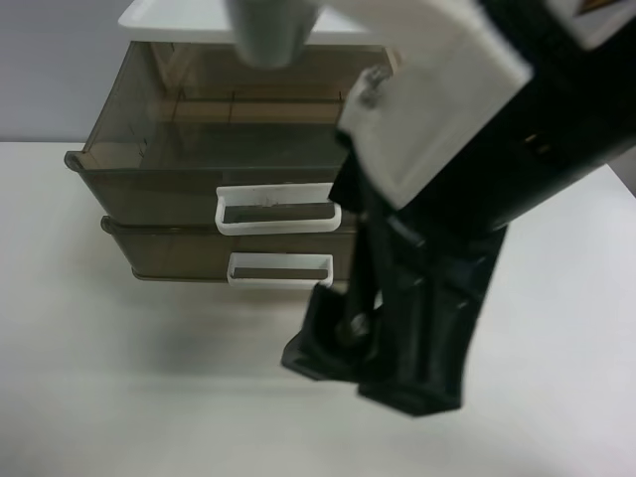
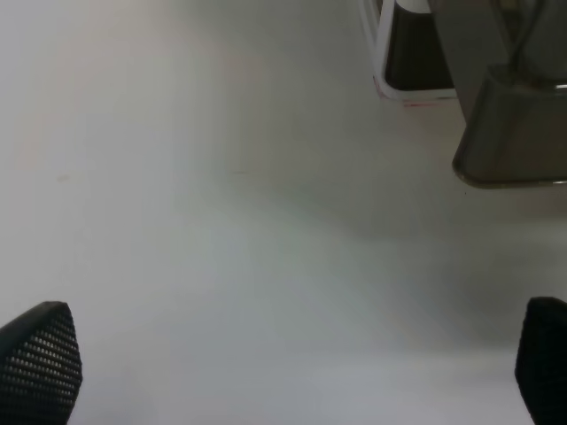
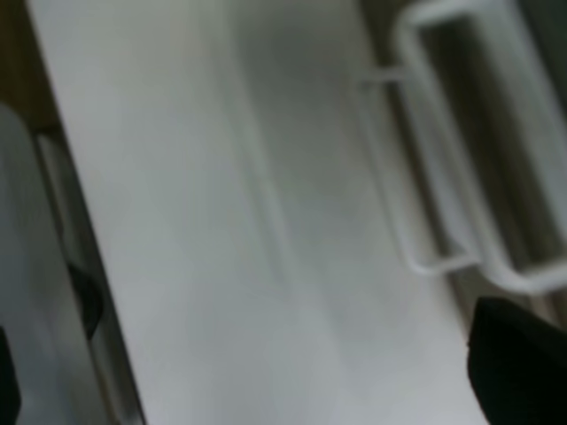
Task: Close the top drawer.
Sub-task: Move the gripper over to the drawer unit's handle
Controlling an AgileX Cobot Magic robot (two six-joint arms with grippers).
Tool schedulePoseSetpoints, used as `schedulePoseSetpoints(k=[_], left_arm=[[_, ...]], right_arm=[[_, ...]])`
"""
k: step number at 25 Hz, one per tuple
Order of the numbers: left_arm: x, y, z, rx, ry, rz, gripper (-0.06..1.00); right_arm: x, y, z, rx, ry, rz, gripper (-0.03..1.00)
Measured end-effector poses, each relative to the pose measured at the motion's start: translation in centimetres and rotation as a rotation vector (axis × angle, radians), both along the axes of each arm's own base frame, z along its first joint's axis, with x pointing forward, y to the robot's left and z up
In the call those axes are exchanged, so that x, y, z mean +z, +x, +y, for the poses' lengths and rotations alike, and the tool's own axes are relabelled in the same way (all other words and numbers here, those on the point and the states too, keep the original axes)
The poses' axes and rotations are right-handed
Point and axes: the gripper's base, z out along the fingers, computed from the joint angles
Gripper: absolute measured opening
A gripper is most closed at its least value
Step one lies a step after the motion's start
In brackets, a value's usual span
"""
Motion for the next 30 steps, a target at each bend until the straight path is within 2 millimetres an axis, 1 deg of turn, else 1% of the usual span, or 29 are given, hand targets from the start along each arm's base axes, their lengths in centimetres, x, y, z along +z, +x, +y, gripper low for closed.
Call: schedulePoseSetpoints(k=[3,6,9,12,14,18,20,23,27,30], left_arm=[[0.0,0.0,0.0,0.000,0.000,0.000,0.99],[0.0,0.0,0.0,0.000,0.000,0.000,0.99],[0.0,0.0,0.0,0.000,0.000,0.000,0.99],[0.0,0.0,0.0,0.000,0.000,0.000,0.99],[0.0,0.0,0.0,0.000,0.000,0.000,0.99],[0.0,0.0,0.0,0.000,0.000,0.000,0.99],[0.0,0.0,0.0,0.000,0.000,0.000,0.99],[0.0,0.0,0.0,0.000,0.000,0.000,0.99],[0.0,0.0,0.0,0.000,0.000,0.000,0.99],[0.0,0.0,0.0,0.000,0.000,0.000,0.99]], right_arm=[[-1.9,-0.1,2.1,0.034,-0.061,0.024,0.99],[-3.9,0.3,3.6,0.041,-0.114,0.036,0.99],[-5.5,1.0,4.7,0.039,-0.150,0.023,0.99],[-6.4,1.6,5.4,0.028,-0.153,-0.007,0.99],[-6.1,1.9,5.7,0.025,-0.141,-0.038,0.99],[-4.8,2.6,6.0,0.000,-0.119,-0.110,0.99],[-4.5,3.0,6.0,-0.014,-0.118,-0.140,0.99],[-4.4,3.5,5.8,-0.035,-0.118,-0.143,0.99],[-4.3,3.4,5.8,-0.033,-0.113,-0.128,0.99],[-3.7,3.1,6.1,-0.019,-0.082,-0.103,0.99]])
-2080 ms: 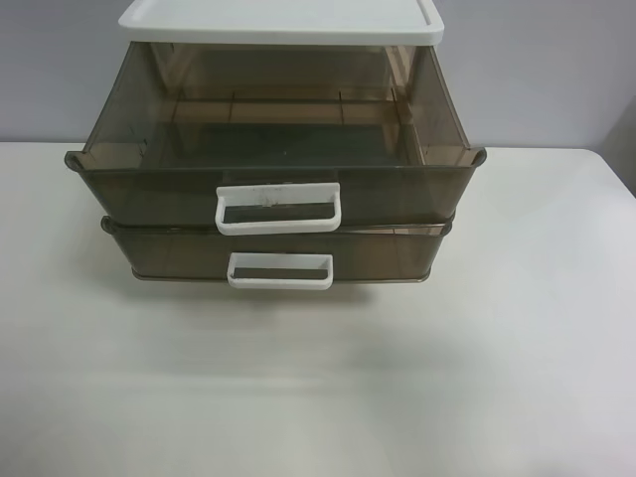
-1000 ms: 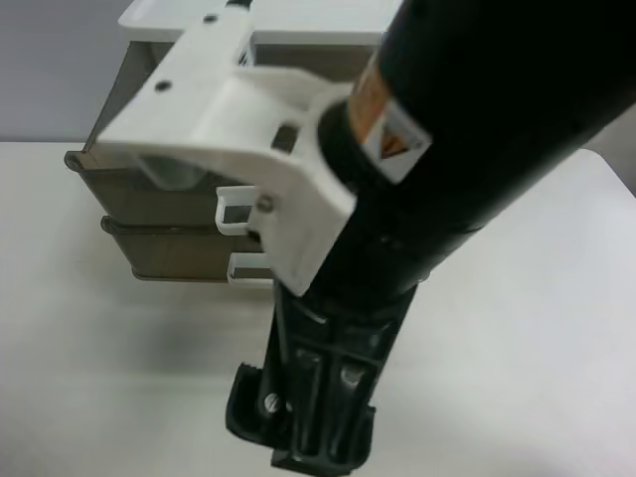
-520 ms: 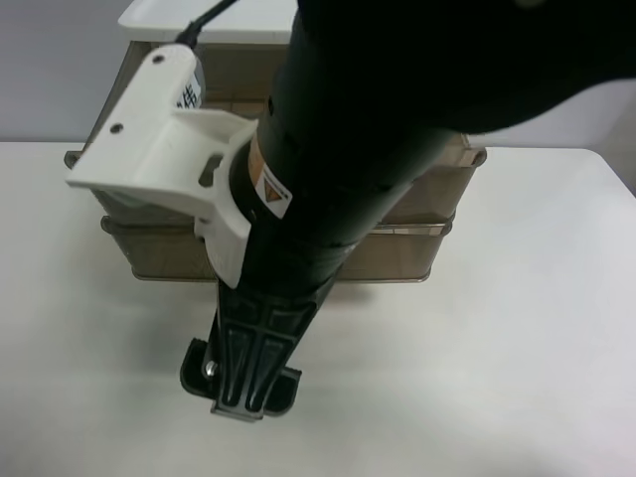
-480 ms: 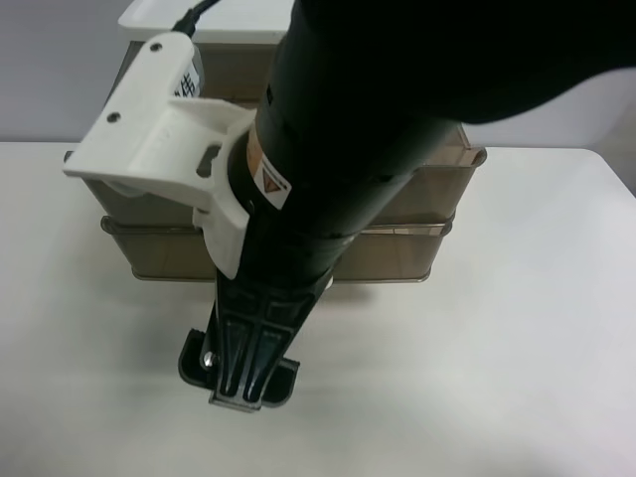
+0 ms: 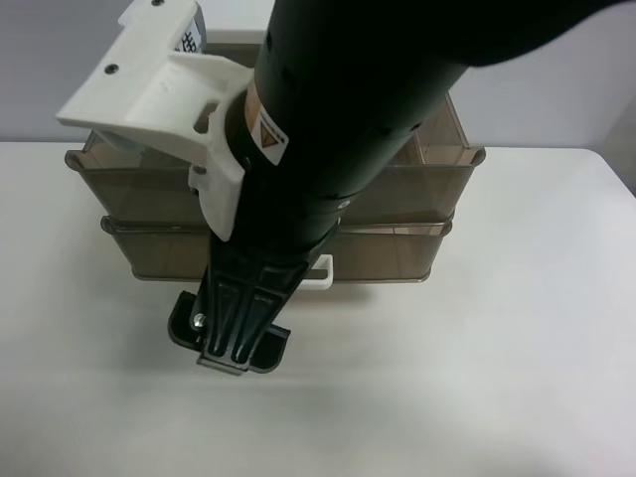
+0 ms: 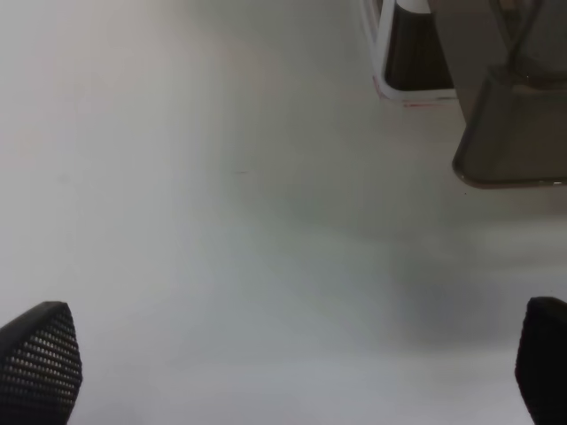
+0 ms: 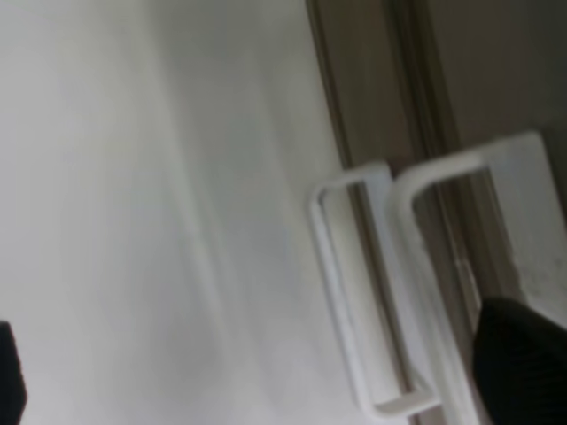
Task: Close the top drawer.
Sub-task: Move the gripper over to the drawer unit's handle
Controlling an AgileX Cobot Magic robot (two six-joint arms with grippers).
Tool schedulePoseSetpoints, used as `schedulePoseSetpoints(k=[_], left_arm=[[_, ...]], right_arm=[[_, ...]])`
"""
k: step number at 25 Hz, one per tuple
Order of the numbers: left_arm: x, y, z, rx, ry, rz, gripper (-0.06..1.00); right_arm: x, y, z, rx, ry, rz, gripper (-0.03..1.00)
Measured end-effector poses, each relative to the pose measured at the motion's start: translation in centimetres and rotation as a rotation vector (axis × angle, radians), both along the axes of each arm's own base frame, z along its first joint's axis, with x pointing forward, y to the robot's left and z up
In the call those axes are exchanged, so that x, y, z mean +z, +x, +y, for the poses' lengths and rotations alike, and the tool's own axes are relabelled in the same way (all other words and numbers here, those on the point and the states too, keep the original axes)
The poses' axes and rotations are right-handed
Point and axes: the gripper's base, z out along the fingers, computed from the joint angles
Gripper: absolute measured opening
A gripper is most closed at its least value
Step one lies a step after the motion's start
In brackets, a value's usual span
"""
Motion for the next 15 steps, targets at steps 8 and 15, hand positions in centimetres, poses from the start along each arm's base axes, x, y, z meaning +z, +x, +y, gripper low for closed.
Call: schedulePoseSetpoints(k=[8,15], left_arm=[[0.0,0.0,0.0,0.000,0.000,0.000,0.99],[0.0,0.0,0.0,0.000,0.000,0.000,0.99]], right_arm=[[0.0,-0.7,0.1,0.036,-0.027,0.087,0.99],[-2.2,0.1,1.1,0.040,-0.100,0.063,0.99]])
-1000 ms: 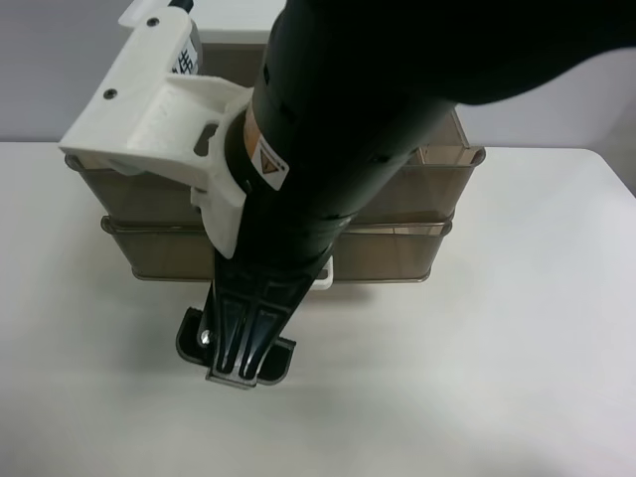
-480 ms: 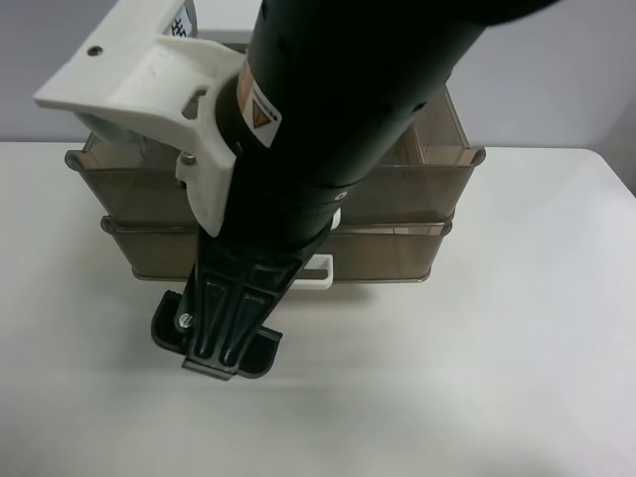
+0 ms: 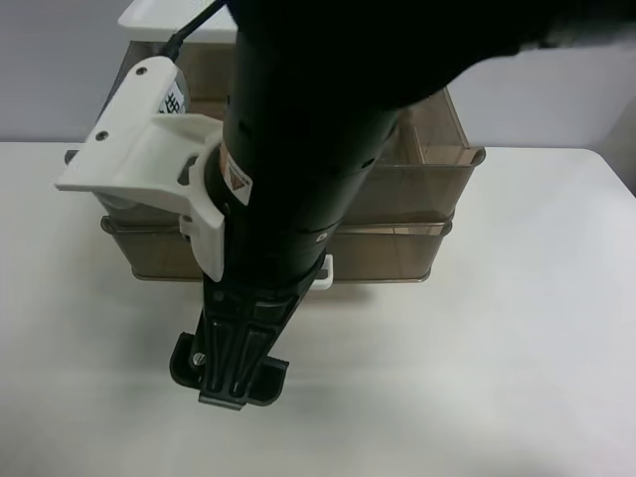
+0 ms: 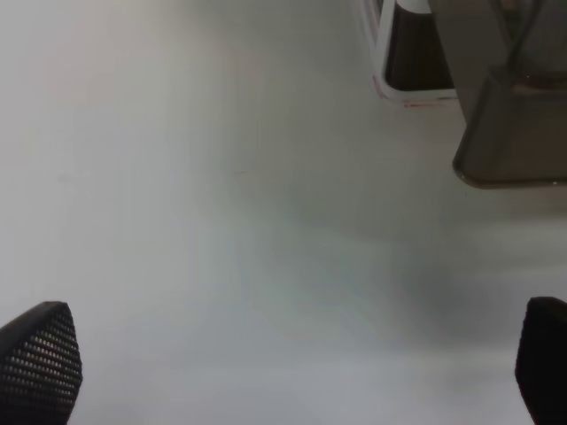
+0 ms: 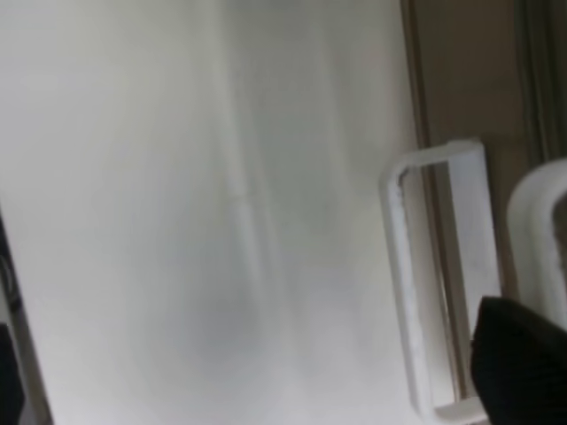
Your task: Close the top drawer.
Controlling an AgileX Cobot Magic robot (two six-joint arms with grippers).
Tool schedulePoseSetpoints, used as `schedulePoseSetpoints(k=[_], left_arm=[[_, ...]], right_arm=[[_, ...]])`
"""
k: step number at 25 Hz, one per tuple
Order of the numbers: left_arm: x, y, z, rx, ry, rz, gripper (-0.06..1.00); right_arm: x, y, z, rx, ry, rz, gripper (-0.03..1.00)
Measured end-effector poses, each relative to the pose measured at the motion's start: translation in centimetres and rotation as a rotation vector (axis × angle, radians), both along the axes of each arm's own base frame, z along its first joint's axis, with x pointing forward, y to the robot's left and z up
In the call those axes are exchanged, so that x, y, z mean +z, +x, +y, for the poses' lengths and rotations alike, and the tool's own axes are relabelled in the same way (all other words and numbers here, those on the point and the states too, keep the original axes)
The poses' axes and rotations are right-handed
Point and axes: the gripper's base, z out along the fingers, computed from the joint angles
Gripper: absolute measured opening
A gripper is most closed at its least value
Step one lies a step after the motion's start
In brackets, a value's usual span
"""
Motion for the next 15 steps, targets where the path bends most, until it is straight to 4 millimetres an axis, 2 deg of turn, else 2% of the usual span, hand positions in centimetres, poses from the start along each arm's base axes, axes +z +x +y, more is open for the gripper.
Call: schedulePoseSetpoints(k=[5,15], left_arm=[[0.0,0.0,0.0,0.000,0.000,0.000,0.99],[0.0,0.0,0.0,0.000,0.000,0.000,0.99]], right_arm=[[-0.4,0.7,0.0,-0.021,-0.010,-0.010,0.99],[-0.2,5.3,-1.8,-0.156,0.046,-0.042,0.99]])
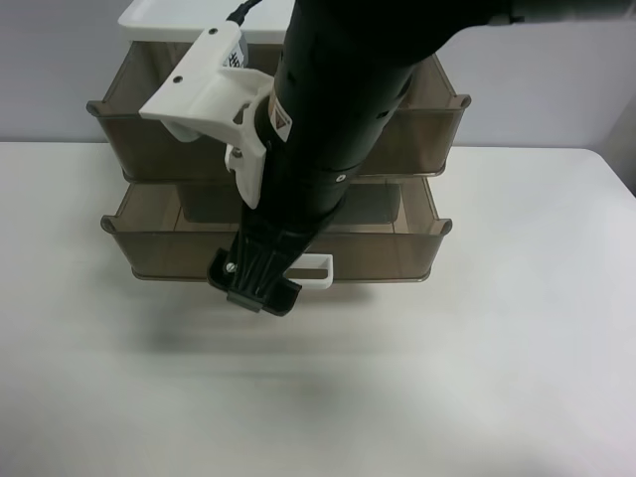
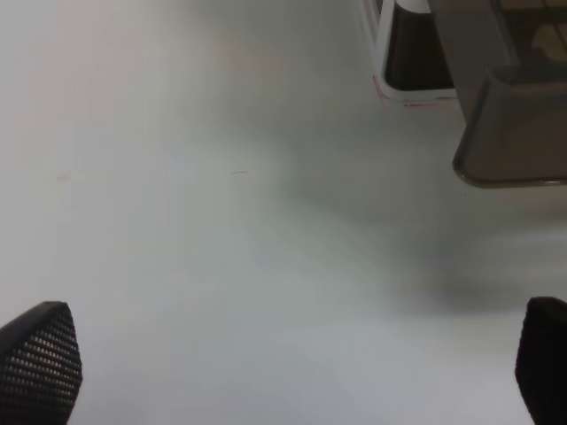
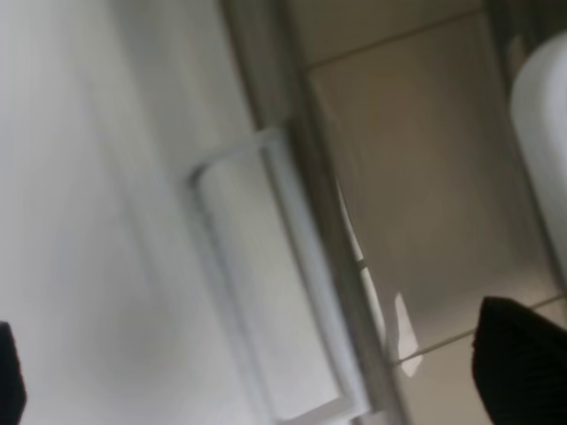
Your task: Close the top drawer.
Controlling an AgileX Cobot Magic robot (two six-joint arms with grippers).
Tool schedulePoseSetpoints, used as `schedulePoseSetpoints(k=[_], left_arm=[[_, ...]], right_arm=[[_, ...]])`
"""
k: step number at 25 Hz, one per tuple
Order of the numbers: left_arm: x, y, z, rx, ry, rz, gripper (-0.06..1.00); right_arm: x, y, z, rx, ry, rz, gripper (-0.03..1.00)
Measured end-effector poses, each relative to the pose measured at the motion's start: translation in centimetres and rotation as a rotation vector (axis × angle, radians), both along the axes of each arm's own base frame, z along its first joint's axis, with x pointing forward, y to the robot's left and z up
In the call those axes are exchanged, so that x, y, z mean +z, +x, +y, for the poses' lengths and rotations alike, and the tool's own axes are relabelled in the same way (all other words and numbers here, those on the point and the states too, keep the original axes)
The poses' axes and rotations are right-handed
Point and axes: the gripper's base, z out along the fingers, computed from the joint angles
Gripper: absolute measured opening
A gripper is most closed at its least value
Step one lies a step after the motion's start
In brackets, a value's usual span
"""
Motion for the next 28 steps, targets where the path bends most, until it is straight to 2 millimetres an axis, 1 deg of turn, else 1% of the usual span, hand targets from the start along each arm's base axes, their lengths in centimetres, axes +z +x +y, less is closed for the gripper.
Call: schedulePoseSetpoints(k=[6,15,20,23,28], left_arm=[[0.0,0.0,0.0,0.000,0.000,0.000,0.99],[0.0,0.0,0.0,0.000,0.000,0.000,0.99],[0.0,0.0,0.0,0.000,0.000,0.000,0.99],[0.0,0.0,0.0,0.000,0.000,0.000,0.99],[0.0,0.0,0.0,0.000,0.000,0.000,0.99]], right_arm=[[0.3,2.2,-0.6,-0.037,0.065,-0.053,0.99],[0.6,4.6,-1.3,-0.077,0.130,-0.127,0.99],[0.3,6.3,-0.2,-0.089,0.126,-0.137,0.99],[0.1,6.9,0.5,-0.098,0.120,-0.122,0.99],[0.7,8.9,0.3,-0.135,0.140,-0.150,0.99]])
